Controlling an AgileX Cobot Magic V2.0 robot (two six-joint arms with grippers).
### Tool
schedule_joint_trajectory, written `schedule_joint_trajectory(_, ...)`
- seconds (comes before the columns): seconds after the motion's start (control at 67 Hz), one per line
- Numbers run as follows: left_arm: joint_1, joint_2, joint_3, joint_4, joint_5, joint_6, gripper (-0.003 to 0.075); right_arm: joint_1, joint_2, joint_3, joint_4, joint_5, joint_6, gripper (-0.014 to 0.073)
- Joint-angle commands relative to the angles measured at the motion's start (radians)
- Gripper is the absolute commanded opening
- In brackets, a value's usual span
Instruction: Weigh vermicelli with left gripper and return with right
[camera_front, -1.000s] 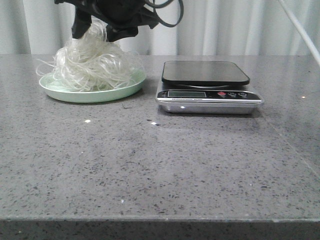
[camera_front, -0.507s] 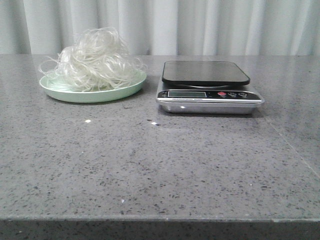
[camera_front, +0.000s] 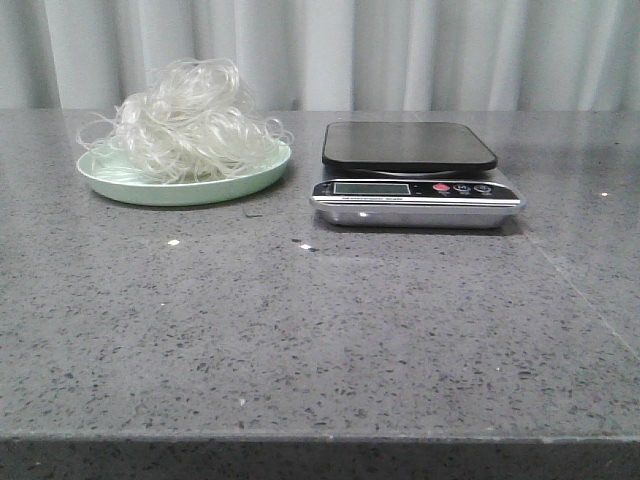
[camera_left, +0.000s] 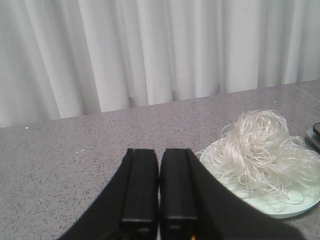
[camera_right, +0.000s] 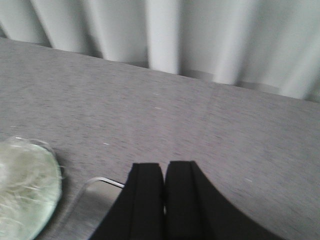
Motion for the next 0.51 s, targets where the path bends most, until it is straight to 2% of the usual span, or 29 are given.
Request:
schedule_joint_trajectory(0.0,0.0,0.002,-0.03,-0.011,-0.084,-0.001,0.0136,-0.059,-0.112,0.042,-0.01,-0.04,-0.004,0.0152)
schedule_joint_trajectory(0.209,0.0,0.002,-0.03,-0.011,-0.084,-0.001,0.0136,-0.132,-0.324,0.392,-0.021,-0.238,-0.004,0.0152)
schedule_joint_trajectory(0.493,0.0,0.002,-0.03,-0.011,-0.088,-0.001,0.0136,-0.144,-0.583,0.846,-0.12,-0.487,-0.028,0.0152)
